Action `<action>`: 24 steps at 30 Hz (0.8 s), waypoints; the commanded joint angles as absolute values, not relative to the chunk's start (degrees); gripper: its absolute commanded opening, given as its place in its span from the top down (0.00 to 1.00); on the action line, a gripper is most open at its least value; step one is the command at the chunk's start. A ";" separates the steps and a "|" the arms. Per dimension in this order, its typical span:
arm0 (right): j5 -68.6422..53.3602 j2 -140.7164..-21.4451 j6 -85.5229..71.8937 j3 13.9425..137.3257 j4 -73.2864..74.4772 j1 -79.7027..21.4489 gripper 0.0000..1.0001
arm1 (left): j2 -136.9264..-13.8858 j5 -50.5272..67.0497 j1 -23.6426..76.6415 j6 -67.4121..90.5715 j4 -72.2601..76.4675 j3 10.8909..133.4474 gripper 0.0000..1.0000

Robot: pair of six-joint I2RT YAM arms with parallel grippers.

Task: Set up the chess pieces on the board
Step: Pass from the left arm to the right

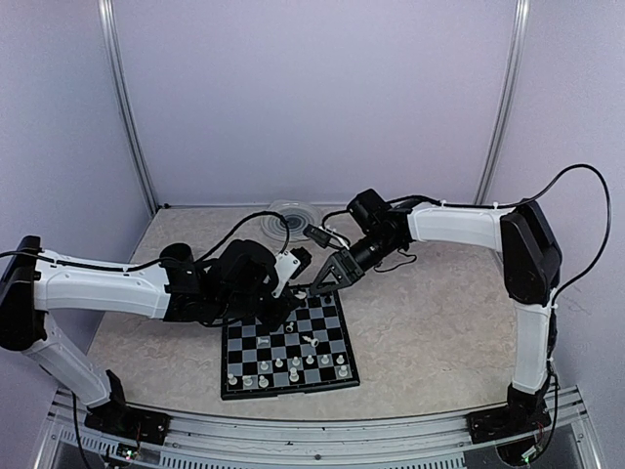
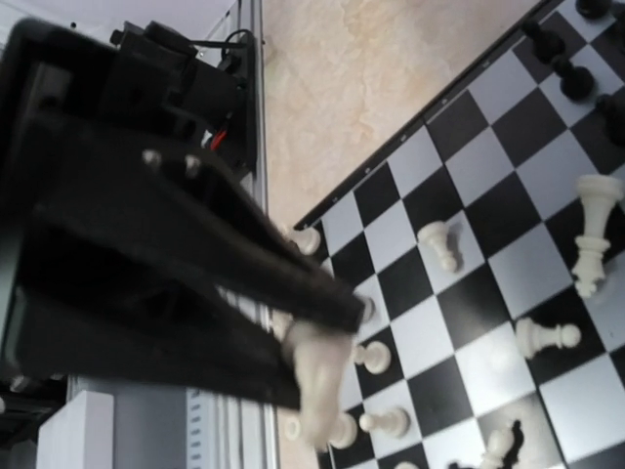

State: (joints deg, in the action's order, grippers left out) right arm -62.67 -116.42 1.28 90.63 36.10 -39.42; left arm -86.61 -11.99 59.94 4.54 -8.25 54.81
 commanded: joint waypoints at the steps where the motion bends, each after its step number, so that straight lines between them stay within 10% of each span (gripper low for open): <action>1: -65.22 -118.89 0.11 93.88 35.51 -40.16 0.43 | -86.39 -10.71 60.42 4.60 -6.40 56.72 0.83; 24: -71.62 -120.74 -3.84 93.56 32.53 -40.52 0.98 | -89.47 -12.70 61.51 4.04 -6.03 58.62 0.80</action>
State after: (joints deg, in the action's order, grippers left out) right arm -68.62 -120.57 -4.12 93.47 34.26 -39.72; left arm -88.51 -11.64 60.93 4.29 -8.01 56.93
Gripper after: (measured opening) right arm 0.045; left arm 0.194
